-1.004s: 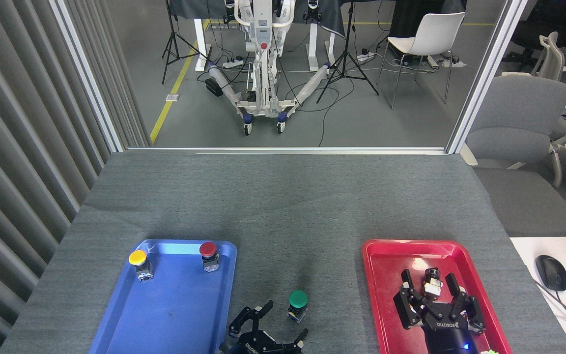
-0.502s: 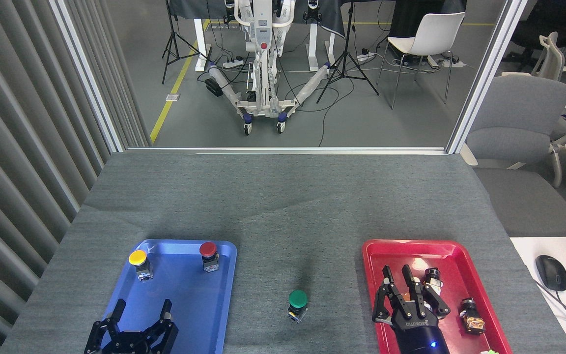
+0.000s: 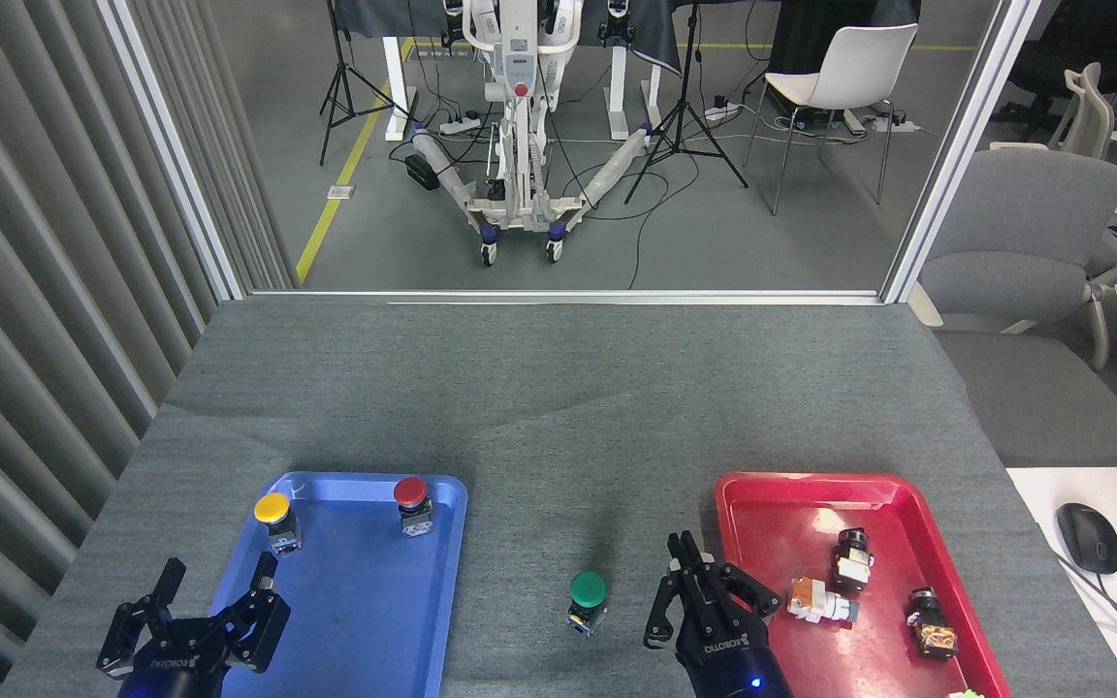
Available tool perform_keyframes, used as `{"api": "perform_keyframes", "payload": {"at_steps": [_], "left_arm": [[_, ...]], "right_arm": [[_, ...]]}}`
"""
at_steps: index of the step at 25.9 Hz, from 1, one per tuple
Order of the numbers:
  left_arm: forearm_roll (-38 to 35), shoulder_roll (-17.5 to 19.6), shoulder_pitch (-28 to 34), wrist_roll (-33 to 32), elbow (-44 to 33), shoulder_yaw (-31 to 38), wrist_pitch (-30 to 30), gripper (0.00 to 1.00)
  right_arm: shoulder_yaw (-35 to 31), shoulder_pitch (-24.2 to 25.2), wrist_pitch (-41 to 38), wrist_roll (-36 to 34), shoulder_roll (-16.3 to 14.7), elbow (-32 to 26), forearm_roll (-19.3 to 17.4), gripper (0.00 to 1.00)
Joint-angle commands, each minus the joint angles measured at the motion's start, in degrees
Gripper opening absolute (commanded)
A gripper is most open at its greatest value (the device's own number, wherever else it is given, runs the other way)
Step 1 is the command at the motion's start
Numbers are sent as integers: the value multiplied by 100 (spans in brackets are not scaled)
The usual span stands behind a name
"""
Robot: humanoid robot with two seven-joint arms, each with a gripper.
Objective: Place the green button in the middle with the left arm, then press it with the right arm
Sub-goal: 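Press down on the green button with the right gripper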
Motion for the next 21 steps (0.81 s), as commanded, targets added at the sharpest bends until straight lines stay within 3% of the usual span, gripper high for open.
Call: {"api": "perform_keyframes", "payload": {"at_steps": [1,6,8,12,21], "left_arm": [[144,42,-80,8,-211,48,-22,99],[161,323,-264,34,-193,21,-48,99],[188,279,-273,52,-255,4,-180,99],[188,279,-273,70,-272,-119,-822,99],[161,455,-299,78,-70,-93,-1086,99]], "right_arm": [[236,-69,6,41,130,158,196,15],[701,-227,340,50,244,500,249,16],[825,-271,490,50,279,588,249,16],[886,-297,525,155,314,791,249,17],[912,-429,613,129,402,1344,240,17]]}}
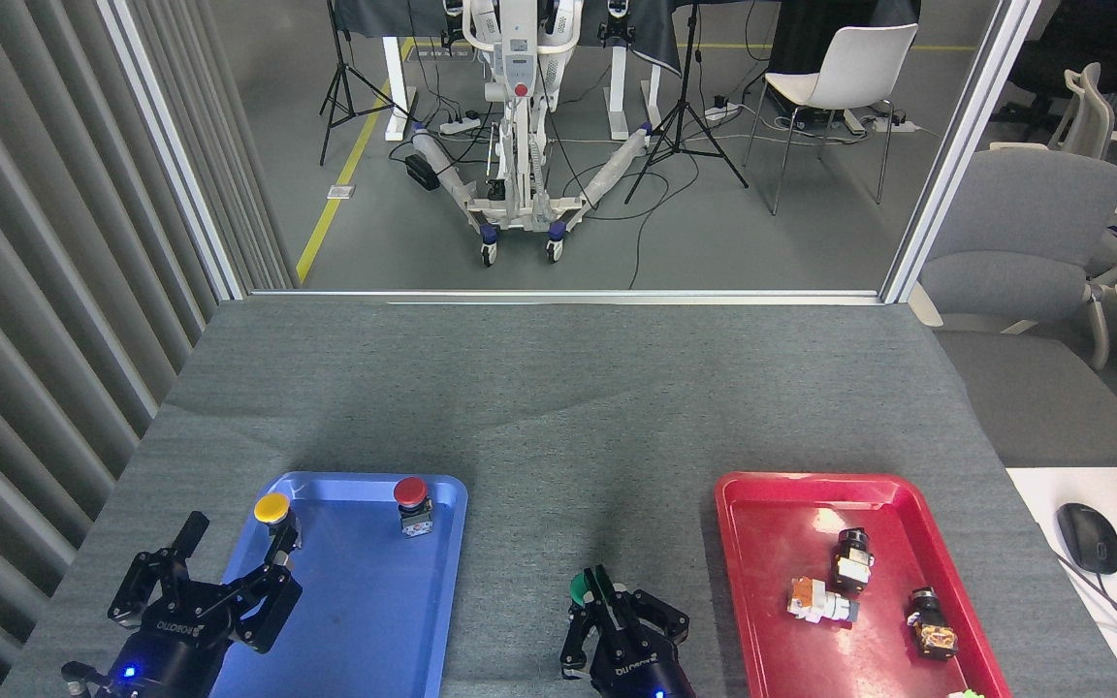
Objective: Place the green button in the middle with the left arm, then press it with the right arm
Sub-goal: 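Press down on the green button with the right gripper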
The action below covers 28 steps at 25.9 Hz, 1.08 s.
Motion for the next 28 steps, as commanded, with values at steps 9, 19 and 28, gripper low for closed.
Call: {"api": "perform_keyframes", "payload": {"at_steps": [9,19,28], "left_arm": [[14,266,-153,-1,216,20,-122,99],[14,310,-179,-1,225,20,-157,99],[5,327,-188,8,225,11,-500,99]], "right_arm": [[82,-71,38,-26,92,413,-5,17],[55,-62,266,-580,110,114,-31,20],[-164,43,547,-686,31,-545,-84,67]]}}
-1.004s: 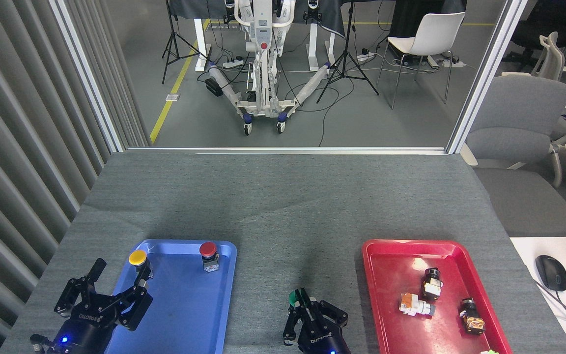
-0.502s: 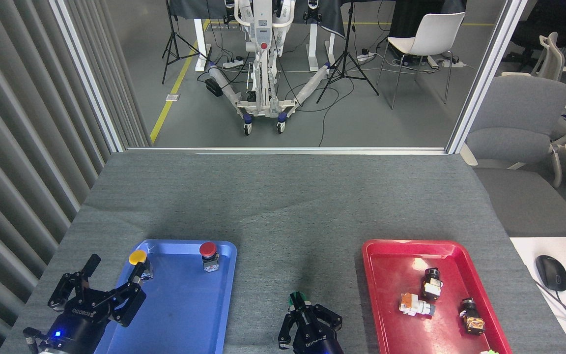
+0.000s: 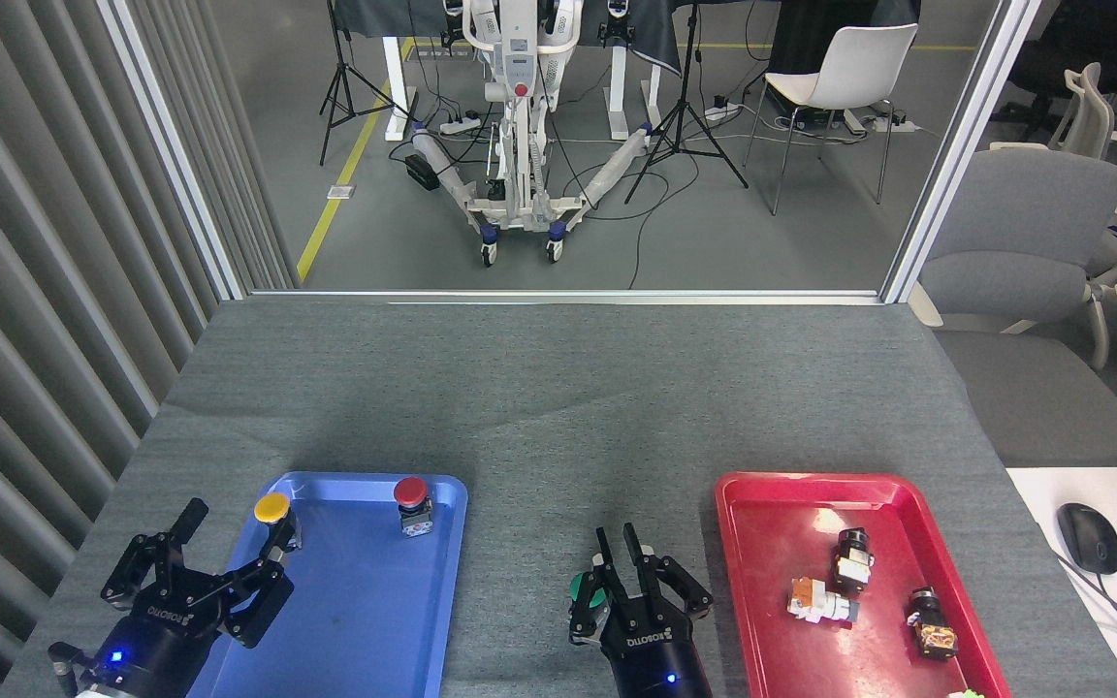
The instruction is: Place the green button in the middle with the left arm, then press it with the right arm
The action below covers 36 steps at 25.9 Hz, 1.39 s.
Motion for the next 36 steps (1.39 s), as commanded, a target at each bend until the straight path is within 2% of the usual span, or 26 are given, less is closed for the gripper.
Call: {"api": "perform_keyframes", "payload": {"at_steps": [1,3,4,7,12,18,24,28,32,36], "left_arm": [[-1,11,-1,5,0,0,-100,99],[-1,20,16,5,0,0,-215,99],[-9,20,25,5,0,0,-311,99],[-18,20,-19,-4,-88,9,-549,99],[-18,20,-142,-13,-62,17,-522,99],[-27,20,-124,-74,-53,17,-540,99],[-18,73,-353,-13,87,96,-522,99],[-9,275,-608,-4,509,386,-566,99],[-1,530,-669,-83,720,395,-575,99],[-9,574,-696,-136,852,395,-522,99]], "right_arm": [[-236,122,-12,0,-50,-290,-20,78],[-438,245,-29,0,-121,-430,-29,98],[-518,271,-38,0,-173,-492,-29,99],[-834,359,-99,-35,-384,-597,-178,100],[-1282,579,-126,-27,-622,-712,-591,100],[-1458,764,-126,-27,-868,-931,-626,100],[-1458,816,-126,-27,-877,-1002,-626,100],[-1449,869,-126,-27,-885,-1028,-626,100],[-1449,878,-126,-18,-894,-1028,-626,100],[-1458,869,-126,0,-947,-1028,-626,100]]}}
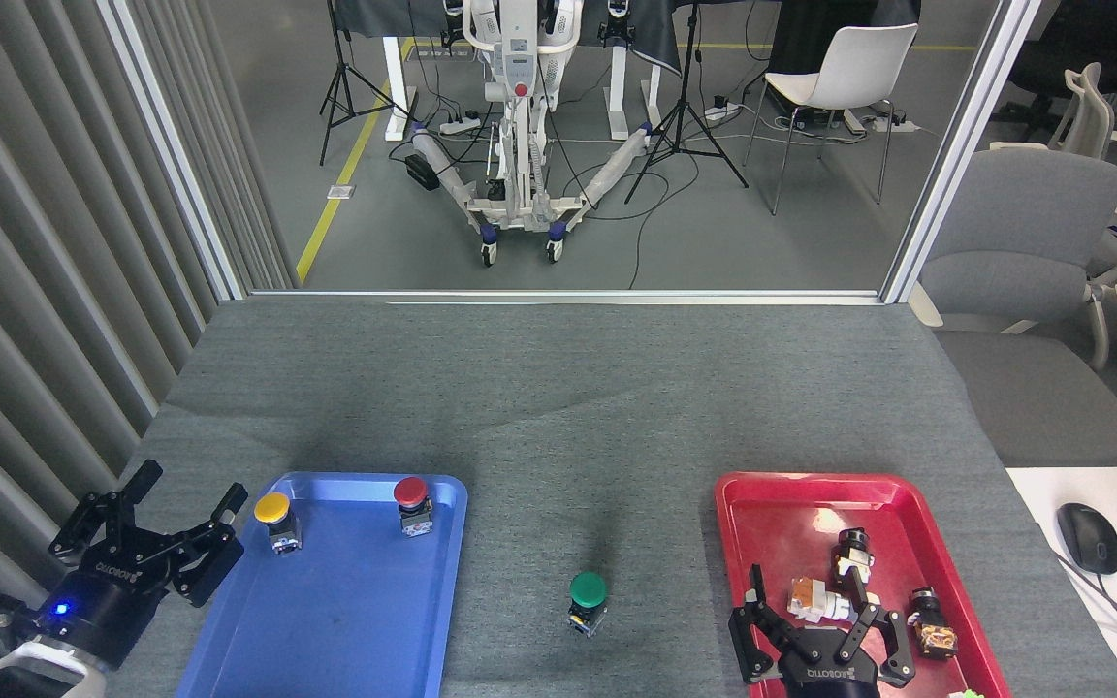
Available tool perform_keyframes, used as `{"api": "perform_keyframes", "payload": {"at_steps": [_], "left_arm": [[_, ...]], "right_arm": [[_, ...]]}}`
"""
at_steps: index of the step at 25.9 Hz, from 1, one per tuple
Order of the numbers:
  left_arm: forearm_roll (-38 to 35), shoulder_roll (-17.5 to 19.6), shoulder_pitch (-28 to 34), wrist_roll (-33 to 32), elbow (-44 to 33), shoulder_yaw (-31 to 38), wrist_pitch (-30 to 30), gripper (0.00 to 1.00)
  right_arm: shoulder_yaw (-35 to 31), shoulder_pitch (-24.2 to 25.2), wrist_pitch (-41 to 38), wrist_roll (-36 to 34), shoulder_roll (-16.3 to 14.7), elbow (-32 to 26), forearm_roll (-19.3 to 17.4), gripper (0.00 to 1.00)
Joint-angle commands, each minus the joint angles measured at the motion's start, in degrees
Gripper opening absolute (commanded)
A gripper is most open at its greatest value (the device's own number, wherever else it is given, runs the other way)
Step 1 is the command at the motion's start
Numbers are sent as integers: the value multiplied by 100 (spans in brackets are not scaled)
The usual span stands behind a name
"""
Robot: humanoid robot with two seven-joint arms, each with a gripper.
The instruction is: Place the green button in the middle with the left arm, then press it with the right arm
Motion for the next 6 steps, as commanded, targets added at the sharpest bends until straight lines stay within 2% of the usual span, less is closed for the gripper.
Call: {"api": "perform_keyframes", "payload": {"at_steps": [1,6], "left_arm": [[-3,55,-145,-66,233,6,-22,99],[6,72,-822,-84,610,6,-75,99]], "right_arm": [[-2,-1,2,14,-33,-1,0,100],[-11,-1,2,14,-33,-10,0,100]]}}
